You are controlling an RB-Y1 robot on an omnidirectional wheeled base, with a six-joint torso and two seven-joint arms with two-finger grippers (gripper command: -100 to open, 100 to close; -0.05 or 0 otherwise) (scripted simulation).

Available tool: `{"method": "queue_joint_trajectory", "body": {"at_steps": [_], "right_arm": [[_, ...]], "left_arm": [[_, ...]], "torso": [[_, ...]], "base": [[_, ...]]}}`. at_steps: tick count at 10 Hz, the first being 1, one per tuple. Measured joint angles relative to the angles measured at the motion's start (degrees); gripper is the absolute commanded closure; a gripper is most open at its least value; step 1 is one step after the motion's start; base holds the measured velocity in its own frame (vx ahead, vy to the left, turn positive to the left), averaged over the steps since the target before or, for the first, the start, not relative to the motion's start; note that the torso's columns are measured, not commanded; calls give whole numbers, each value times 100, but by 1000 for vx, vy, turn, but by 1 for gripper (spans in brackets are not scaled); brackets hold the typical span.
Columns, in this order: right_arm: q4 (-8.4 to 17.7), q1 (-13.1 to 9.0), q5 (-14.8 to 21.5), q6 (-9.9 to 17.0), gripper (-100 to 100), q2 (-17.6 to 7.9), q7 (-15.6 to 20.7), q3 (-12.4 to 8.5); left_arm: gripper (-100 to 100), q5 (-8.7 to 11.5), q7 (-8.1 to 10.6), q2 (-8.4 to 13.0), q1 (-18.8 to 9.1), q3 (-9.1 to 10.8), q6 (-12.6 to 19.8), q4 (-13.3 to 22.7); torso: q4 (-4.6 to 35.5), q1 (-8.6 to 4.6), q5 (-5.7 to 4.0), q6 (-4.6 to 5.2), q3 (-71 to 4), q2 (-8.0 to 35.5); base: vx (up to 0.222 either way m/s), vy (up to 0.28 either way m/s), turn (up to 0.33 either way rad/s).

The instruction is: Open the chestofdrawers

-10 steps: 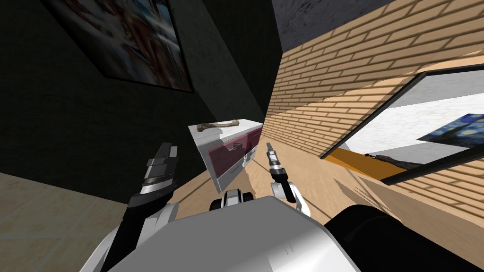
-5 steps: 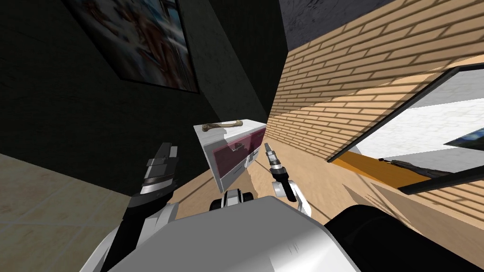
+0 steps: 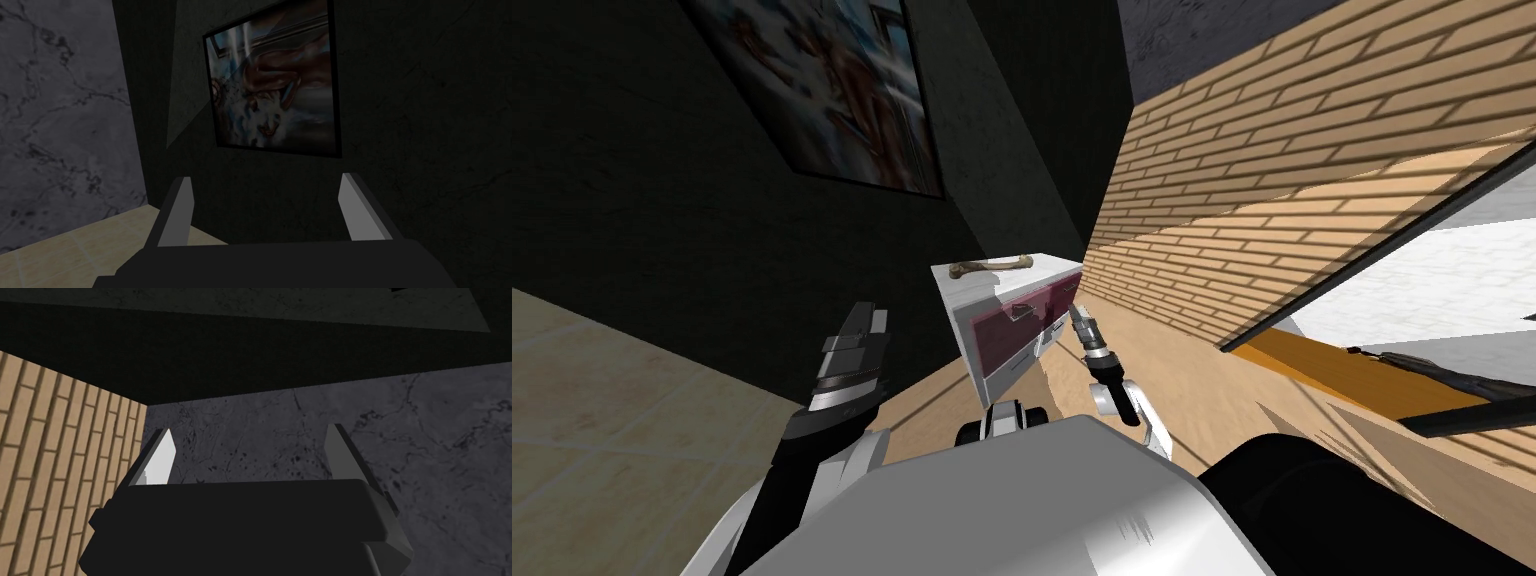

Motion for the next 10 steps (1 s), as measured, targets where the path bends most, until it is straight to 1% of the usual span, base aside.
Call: {"method": "queue_joint_trajectory", "body": {"at_steps": [6, 8, 9, 10], "right_arm": [[144, -90, 455, -357, -100, -119, 970, -171], [202, -121, 613, -481, -100, -151, 1300, -237], [204, -122, 629, -498, -100, -155, 1411, -244], [234, -133, 719, -557, -100, -171, 1557, -285]], "left_arm": [[0, 0, 0, 0, 0, 0, 0, 0], [0, 0, 0, 0, 0, 0, 0, 0], [0, 0, 0, 0, 0, 0, 0, 0], [0, 0, 0, 0, 0, 0, 0, 0]], "torso": [[0, -2, -1, 0, -1, -1], [0, 1, 0, 0, -1, -2], [0, -7, -2, 0, 1, 1], [0, -1, -1, -4, 0, -1]], "base": [[25, 40, 84], [22, 29, 32], [21, 27, 130], [25, 24, 62]]}}
